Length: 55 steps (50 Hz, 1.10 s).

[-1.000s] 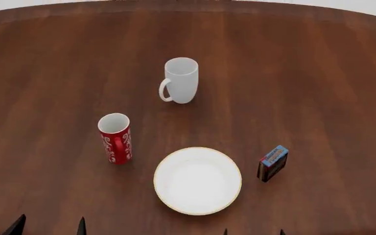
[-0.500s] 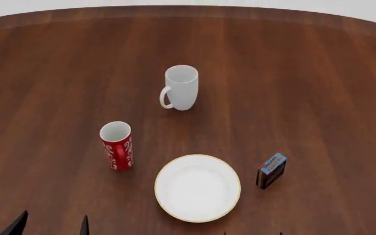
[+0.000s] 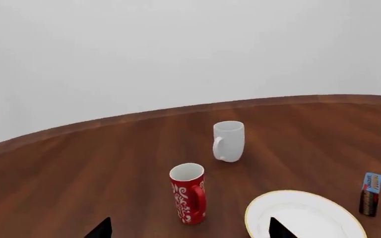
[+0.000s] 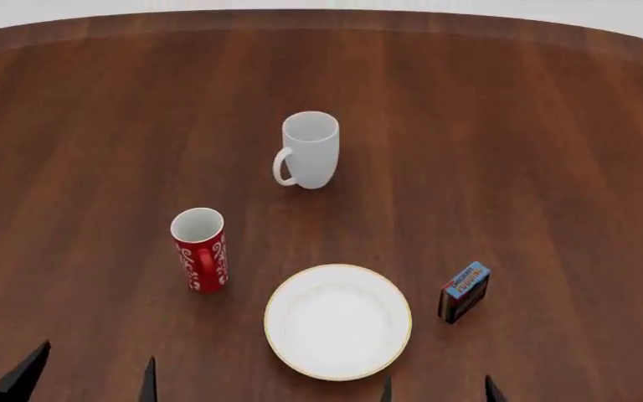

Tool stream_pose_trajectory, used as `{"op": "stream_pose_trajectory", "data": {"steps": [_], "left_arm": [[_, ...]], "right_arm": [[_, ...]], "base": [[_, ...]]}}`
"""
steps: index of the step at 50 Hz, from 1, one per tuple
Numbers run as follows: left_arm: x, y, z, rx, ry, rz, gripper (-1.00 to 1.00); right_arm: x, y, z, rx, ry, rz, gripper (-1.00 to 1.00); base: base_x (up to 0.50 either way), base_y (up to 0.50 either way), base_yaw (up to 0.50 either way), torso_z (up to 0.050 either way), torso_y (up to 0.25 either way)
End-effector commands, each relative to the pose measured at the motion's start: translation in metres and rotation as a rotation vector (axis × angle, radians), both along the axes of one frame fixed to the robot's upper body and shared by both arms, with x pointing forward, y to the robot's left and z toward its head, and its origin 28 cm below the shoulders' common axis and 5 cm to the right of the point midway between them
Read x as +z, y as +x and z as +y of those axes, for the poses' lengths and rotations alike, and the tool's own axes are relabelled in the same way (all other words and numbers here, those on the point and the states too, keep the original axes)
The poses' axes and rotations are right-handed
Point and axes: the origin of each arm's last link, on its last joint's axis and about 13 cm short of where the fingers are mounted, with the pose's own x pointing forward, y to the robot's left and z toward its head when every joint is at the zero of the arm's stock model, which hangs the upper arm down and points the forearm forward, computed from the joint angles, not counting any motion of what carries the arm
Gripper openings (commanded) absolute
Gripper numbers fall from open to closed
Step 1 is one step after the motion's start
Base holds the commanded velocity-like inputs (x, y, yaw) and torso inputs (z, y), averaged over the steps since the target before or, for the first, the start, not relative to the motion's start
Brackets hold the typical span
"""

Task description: Put the white mug on the plate.

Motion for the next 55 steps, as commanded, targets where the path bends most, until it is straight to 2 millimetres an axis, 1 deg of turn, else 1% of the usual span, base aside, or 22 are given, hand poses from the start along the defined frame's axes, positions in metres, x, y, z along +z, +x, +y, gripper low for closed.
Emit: {"op": "stream_pose_trajectory", "data": {"steps": [1,4,13,17,19,21,24,29,39,46,55], "left_arm": [[0.031,0.004,0.005,-0.015,0.084,-0.020,1.00],[0.036,0.008,0.009,-0.016,0.096,-0.023,1.00],[0.054,0.014,0.015,-0.014,0.126,-0.051,1.00],[0.065,0.019,0.019,-0.015,0.136,-0.059,1.00],[0.069,0.022,0.020,-0.017,0.138,-0.058,1.00],[0.073,0.024,0.021,-0.022,0.144,-0.058,1.00],[0.081,0.026,0.022,-0.025,0.159,-0.063,1.00],[0.092,0.029,0.023,-0.031,0.165,-0.068,1.00],[0.094,0.030,0.022,-0.046,0.155,-0.057,1.00],[0.095,0.030,0.022,-0.045,0.158,-0.060,1.00],[0.089,0.030,0.022,-0.047,0.164,-0.047,1.00]], "right_arm": [[0.034,0.008,-0.009,0.024,-0.022,-0.054,1.00],[0.043,0.011,-0.013,0.021,-0.088,-0.075,1.00],[0.065,0.020,-0.019,0.032,-0.150,-0.114,1.00],[0.074,0.026,-0.020,0.041,-0.168,-0.128,1.00],[0.079,0.028,-0.020,0.051,-0.149,-0.125,1.00],[0.082,0.029,-0.020,0.057,-0.185,-0.125,1.00],[0.088,0.033,-0.022,0.058,-0.188,-0.129,1.00],[0.096,0.034,-0.021,0.062,-0.201,-0.156,1.00],[0.096,0.033,-0.021,0.058,-0.200,-0.163,1.00],[0.095,0.036,-0.022,0.044,-0.223,-0.160,1.00],[0.095,0.038,-0.020,0.051,-0.209,-0.159,1.00]], "base": [[0.00,0.00,0.00,0.000,0.000],[0.00,0.00,0.00,0.000,0.000],[0.00,0.00,0.00,0.000,0.000],[0.00,0.00,0.00,0.000,0.000],[0.00,0.00,0.00,0.000,0.000],[0.00,0.00,0.00,0.000,0.000],[0.00,0.00,0.00,0.000,0.000],[0.00,0.00,0.00,0.000,0.000],[0.00,0.00,0.00,0.000,0.000],[0.00,0.00,0.00,0.000,0.000],[0.01,0.50,0.00,0.000,0.000]]}}
